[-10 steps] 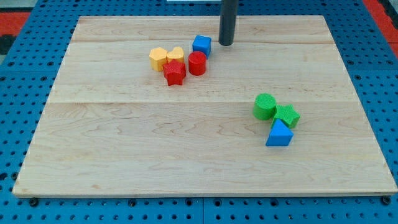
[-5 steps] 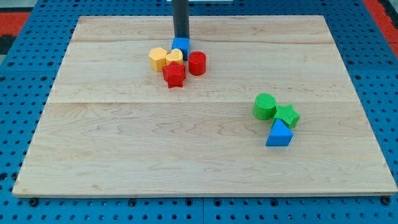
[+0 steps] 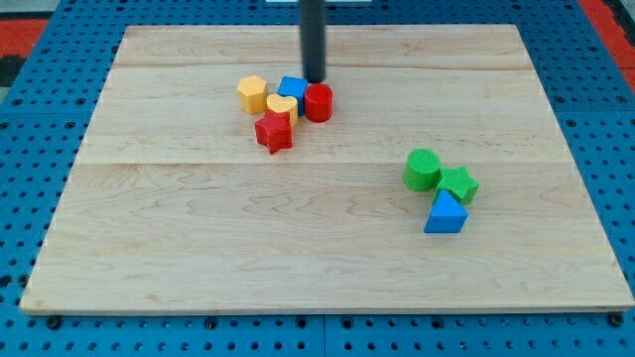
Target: Push the blue cubered circle into the yellow heart
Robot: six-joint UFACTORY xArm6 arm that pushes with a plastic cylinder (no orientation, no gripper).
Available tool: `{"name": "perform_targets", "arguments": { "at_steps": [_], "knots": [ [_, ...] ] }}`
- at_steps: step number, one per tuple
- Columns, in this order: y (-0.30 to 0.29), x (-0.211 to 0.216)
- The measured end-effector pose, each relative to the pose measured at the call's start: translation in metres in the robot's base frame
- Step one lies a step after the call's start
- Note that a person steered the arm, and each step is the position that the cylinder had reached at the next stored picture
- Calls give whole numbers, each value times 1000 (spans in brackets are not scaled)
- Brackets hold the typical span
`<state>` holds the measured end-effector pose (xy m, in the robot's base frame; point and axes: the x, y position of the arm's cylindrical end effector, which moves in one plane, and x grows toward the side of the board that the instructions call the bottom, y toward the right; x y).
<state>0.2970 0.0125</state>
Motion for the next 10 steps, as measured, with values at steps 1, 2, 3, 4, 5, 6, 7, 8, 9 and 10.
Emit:
{"name": "perform_targets", "arguments": {
  "at_steps": [1,2,3,4,5,6,7,8,9,10],
  "knots": [
    [10,8],
    [6,23],
    [20,32],
    [16,48],
    [13,36],
    [7,28],
    [5,34],
    [5,43],
    [5,51],
    [50,52]
  ]
}}
